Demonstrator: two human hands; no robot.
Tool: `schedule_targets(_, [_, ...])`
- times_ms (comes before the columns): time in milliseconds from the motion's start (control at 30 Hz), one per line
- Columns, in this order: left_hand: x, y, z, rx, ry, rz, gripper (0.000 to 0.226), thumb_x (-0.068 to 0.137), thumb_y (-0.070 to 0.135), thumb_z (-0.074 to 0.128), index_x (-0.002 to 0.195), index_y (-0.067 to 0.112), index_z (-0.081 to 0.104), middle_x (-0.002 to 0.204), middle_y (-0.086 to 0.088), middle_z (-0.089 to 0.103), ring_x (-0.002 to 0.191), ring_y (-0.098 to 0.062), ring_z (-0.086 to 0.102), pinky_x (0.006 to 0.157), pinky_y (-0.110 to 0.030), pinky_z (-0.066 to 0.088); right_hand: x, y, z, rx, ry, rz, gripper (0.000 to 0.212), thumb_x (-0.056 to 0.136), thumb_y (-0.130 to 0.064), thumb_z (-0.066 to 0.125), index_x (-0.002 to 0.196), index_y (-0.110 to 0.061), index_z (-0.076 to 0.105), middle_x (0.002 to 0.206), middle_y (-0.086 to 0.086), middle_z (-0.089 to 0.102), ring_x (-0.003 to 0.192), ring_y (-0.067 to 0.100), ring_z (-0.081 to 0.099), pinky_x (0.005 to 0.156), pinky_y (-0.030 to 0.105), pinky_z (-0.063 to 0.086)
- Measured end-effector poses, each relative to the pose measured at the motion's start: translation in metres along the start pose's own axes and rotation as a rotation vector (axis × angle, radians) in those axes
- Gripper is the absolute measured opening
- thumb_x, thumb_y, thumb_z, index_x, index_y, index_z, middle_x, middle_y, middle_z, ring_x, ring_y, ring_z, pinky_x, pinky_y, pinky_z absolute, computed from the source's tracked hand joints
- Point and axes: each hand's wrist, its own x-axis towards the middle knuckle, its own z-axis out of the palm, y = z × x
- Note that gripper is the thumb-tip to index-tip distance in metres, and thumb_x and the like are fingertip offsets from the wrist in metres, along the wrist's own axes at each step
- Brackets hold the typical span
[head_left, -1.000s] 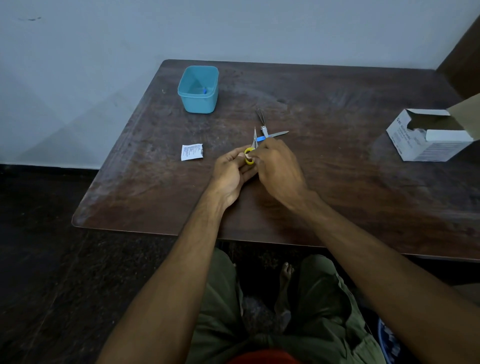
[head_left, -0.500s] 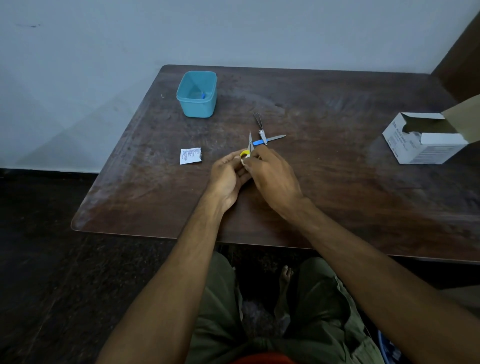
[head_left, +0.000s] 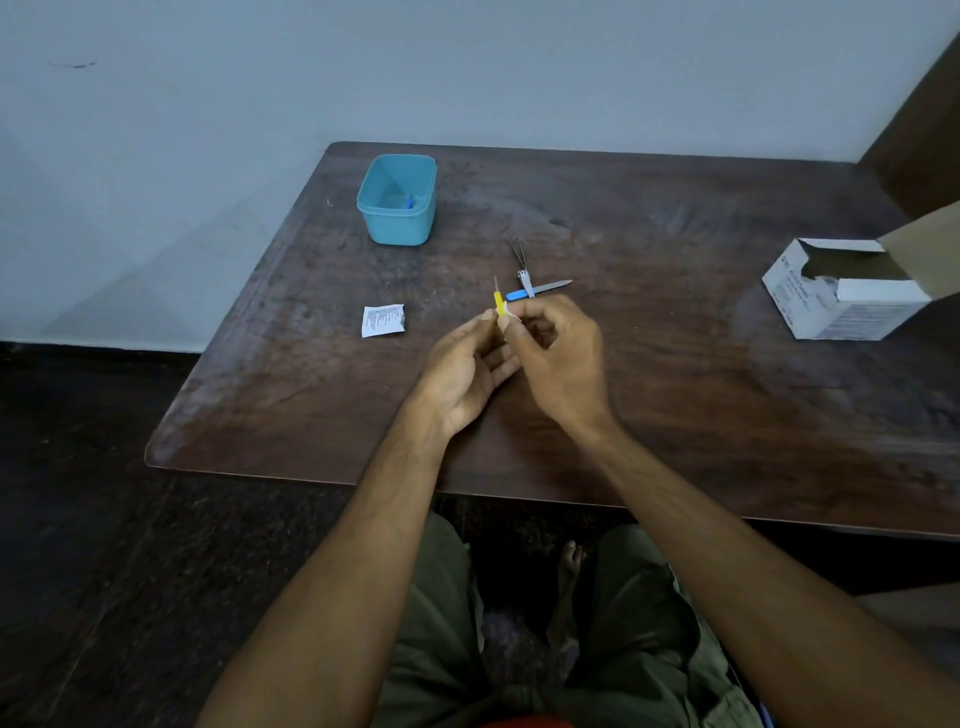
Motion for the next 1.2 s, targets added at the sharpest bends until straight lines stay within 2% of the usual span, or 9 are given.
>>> schedule_targets(67, [0.001,0.000,0.000,0.034,0.017,0.008,0.023,0.101,0.014,0.043,0.108,0.009,0.065,0.106,-0.013,0.066,0.098,-0.020,0.063,0.091,-0.031,0.052,-0.002,0.002,-0.002,0.065,-0.007,0.088,0.008,0.084,-0.013,0.069,0.091,-0.015,0.071,0.094,0.001,0.069,0.082,0.014,0.067,0.076,0.031,0.056])
schedule_targets(133, [0.003,0.003,-0.001,0.044,0.059,0.023,0.018,0.098,0.013,0.049,0.105,0.010,0.066,0.094,-0.007,0.069,0.087,-0.014,0.065,0.077,-0.024,0.057,-0.002,0.006,-0.005,0.136,-0.029,0.162,0.007,0.085,-0.012,0.069,0.092,-0.012,0.071,0.092,0.006,0.072,0.081,0.017,0.069,0.074,0.034,0.057])
schedule_targets(300, [0.008,0.015,-0.010,0.259,0.169,0.037,0.015,0.091,0.010,0.062,0.105,0.007,0.067,0.081,-0.004,0.069,0.063,-0.008,0.067,0.058,-0.018,0.055,0.007,0.019,-0.026,0.204,0.028,0.220,0.008,0.087,-0.013,0.067,0.083,-0.018,0.071,0.075,-0.003,0.072,0.068,0.004,0.063,0.059,0.022,0.054])
schedule_targets(433, [0.007,0.014,-0.013,0.508,0.108,0.065,0.026,0.090,0.006,0.063,0.114,-0.003,0.064,0.078,-0.006,0.069,0.058,-0.009,0.066,0.054,-0.016,0.052,0.027,0.020,-0.038,-0.079,0.024,0.027,0.010,0.087,-0.014,0.067,0.083,-0.022,0.071,0.079,-0.009,0.068,0.074,0.009,0.064,0.070,0.028,0.052])
schedule_targets(567, [0.004,0.011,-0.008,0.662,0.054,0.096,0.024,0.088,0.006,0.066,0.111,-0.002,0.066,0.071,-0.001,0.072,0.056,-0.009,0.066,0.053,-0.015,0.051,0.045,0.021,-0.035,-0.464,-0.173,-0.244,0.015,0.088,-0.009,0.061,0.097,-0.010,0.073,0.091,0.006,0.066,0.084,0.020,0.061,0.073,0.032,0.048])
schedule_targets(733, [0.001,0.008,-0.003,0.730,0.039,0.100,0.020,0.089,0.006,0.066,0.108,-0.001,0.066,0.077,-0.007,0.071,0.055,-0.007,0.066,0.055,-0.014,0.052,0.052,0.022,-0.019,-0.712,-0.334,-0.291,0.027,0.093,-0.010,0.054,0.116,-0.008,0.067,0.109,0.015,0.059,0.096,0.032,0.059,0.074,0.034,0.043])
schedule_targets(900, [0.001,0.008,-0.005,0.727,0.058,0.107,0.027,0.089,0.002,0.063,0.115,-0.007,0.062,0.085,-0.016,0.069,0.053,-0.008,0.065,0.053,-0.014,0.051,0.043,0.028,-0.016,-0.772,-0.390,-0.318,0.025,0.095,-0.012,0.052,0.113,0.001,0.063,0.116,0.015,0.058,0.106,0.029,0.057,0.073,0.023,0.033])
schedule_targets(1067, [0.001,0.007,-0.004,0.722,0.034,0.122,0.014,0.089,0.003,0.064,0.102,0.005,0.068,0.077,-0.007,0.071,0.054,-0.008,0.065,0.055,-0.014,0.053,0.056,0.022,-0.021,-0.810,-0.350,-0.294,0.029,0.093,-0.006,0.051,0.118,-0.006,0.065,0.110,0.017,0.058,0.098,0.035,0.058,0.071,0.034,0.041])
schedule_targets(1200, [0.002,0.008,-0.007,0.702,0.072,0.113,0.021,0.090,0.004,0.064,0.109,-0.002,0.066,0.079,-0.009,0.071,0.055,-0.010,0.067,0.056,-0.015,0.054,0.044,0.021,-0.016,-0.772,-0.401,-0.275,0.028,0.094,-0.012,0.053,0.119,-0.005,0.064,0.118,0.015,0.058,0.107,0.031,0.058,0.073,0.026,0.037])
